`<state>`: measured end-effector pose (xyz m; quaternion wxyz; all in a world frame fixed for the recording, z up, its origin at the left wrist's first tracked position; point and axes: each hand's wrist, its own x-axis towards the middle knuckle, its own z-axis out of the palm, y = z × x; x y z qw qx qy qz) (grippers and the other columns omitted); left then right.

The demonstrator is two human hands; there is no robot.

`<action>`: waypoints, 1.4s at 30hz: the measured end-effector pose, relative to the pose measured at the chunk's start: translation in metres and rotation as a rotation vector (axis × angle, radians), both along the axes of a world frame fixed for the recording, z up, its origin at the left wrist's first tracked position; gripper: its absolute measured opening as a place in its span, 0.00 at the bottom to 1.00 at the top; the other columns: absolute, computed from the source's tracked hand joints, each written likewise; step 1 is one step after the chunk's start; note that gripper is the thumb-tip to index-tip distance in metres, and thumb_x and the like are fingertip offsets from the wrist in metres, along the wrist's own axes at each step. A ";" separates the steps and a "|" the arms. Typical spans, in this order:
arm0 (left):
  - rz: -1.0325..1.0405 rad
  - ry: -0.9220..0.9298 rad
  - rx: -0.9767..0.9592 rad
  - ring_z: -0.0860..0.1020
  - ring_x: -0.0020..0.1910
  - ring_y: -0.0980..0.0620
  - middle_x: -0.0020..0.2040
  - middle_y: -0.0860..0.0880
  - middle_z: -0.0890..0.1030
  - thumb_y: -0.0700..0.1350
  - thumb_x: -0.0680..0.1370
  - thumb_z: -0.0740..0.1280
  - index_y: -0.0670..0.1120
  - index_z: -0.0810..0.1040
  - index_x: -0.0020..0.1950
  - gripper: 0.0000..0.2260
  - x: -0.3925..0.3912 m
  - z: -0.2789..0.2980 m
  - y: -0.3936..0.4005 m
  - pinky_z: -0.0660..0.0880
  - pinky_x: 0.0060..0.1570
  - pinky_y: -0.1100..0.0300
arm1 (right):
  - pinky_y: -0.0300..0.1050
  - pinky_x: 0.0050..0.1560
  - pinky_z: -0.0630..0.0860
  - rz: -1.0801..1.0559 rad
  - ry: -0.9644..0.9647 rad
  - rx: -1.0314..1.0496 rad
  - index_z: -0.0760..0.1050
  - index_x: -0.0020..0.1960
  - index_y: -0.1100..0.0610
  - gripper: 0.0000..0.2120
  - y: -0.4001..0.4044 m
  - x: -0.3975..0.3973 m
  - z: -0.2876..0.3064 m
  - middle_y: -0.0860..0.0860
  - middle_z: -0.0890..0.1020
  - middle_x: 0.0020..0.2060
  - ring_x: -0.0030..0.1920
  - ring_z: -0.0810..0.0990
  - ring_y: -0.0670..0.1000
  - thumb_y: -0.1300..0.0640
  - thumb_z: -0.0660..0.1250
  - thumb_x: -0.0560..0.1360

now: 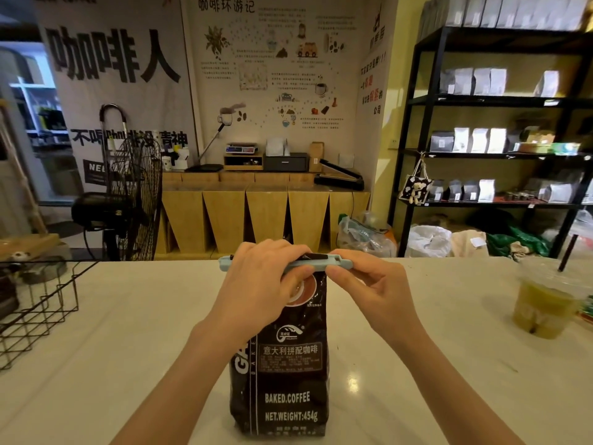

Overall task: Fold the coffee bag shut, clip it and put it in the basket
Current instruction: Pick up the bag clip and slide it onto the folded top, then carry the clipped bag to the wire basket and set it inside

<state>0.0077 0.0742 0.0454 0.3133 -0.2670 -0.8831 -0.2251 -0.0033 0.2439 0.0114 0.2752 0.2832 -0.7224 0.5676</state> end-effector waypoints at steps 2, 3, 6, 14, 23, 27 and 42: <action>-0.016 -0.020 0.000 0.74 0.49 0.53 0.49 0.52 0.80 0.49 0.76 0.62 0.49 0.76 0.58 0.12 0.001 0.002 0.000 0.62 0.52 0.57 | 0.31 0.46 0.76 0.038 -0.022 0.061 0.79 0.49 0.48 0.11 0.005 0.000 0.005 0.33 0.83 0.39 0.45 0.81 0.41 0.61 0.68 0.70; -0.023 -0.022 0.005 0.73 0.48 0.54 0.49 0.51 0.80 0.49 0.76 0.62 0.49 0.76 0.58 0.13 0.000 0.002 0.000 0.62 0.52 0.58 | 0.31 0.45 0.76 0.056 -0.047 0.084 0.79 0.48 0.47 0.10 0.007 -0.001 0.007 0.33 0.83 0.38 0.44 0.81 0.41 0.59 0.68 0.70; -0.030 -0.027 0.009 0.73 0.48 0.55 0.49 0.51 0.80 0.49 0.76 0.62 0.49 0.76 0.58 0.12 0.000 0.002 0.002 0.61 0.51 0.59 | 0.33 0.44 0.75 0.081 -0.100 0.122 0.78 0.48 0.47 0.07 0.009 -0.003 0.009 0.35 0.82 0.37 0.43 0.80 0.41 0.55 0.67 0.70; -0.005 -0.003 0.026 0.76 0.47 0.50 0.47 0.49 0.82 0.48 0.76 0.64 0.47 0.78 0.56 0.11 0.001 0.000 0.001 0.69 0.53 0.50 | 0.37 0.49 0.77 -0.024 0.014 0.035 0.80 0.52 0.53 0.10 0.000 0.000 -0.001 0.45 0.84 0.44 0.49 0.81 0.46 0.61 0.68 0.72; 0.152 0.089 -0.011 0.68 0.66 0.52 0.65 0.51 0.73 0.62 0.72 0.60 0.51 0.64 0.69 0.28 -0.002 -0.014 -0.008 0.54 0.68 0.51 | 0.34 0.44 0.78 0.083 -0.222 -0.119 0.79 0.48 0.50 0.09 -0.003 -0.004 -0.003 0.45 0.84 0.40 0.46 0.82 0.43 0.61 0.66 0.73; 0.173 -0.269 0.524 0.62 0.70 0.50 0.73 0.49 0.62 0.59 0.63 0.71 0.52 0.55 0.72 0.42 0.000 -0.032 -0.031 0.61 0.66 0.50 | 0.39 0.49 0.80 0.110 -0.318 -0.246 0.80 0.49 0.51 0.08 -0.006 -0.008 -0.009 0.49 0.85 0.43 0.49 0.82 0.49 0.60 0.66 0.73; -0.178 -0.742 1.152 0.84 0.42 0.50 0.43 0.49 0.86 0.42 0.66 0.71 0.47 0.76 0.56 0.19 0.007 -0.075 -0.048 0.79 0.38 0.59 | 0.48 0.50 0.80 0.248 -0.718 0.048 0.76 0.55 0.55 0.24 -0.022 -0.010 -0.022 0.51 0.84 0.48 0.48 0.83 0.49 0.47 0.72 0.61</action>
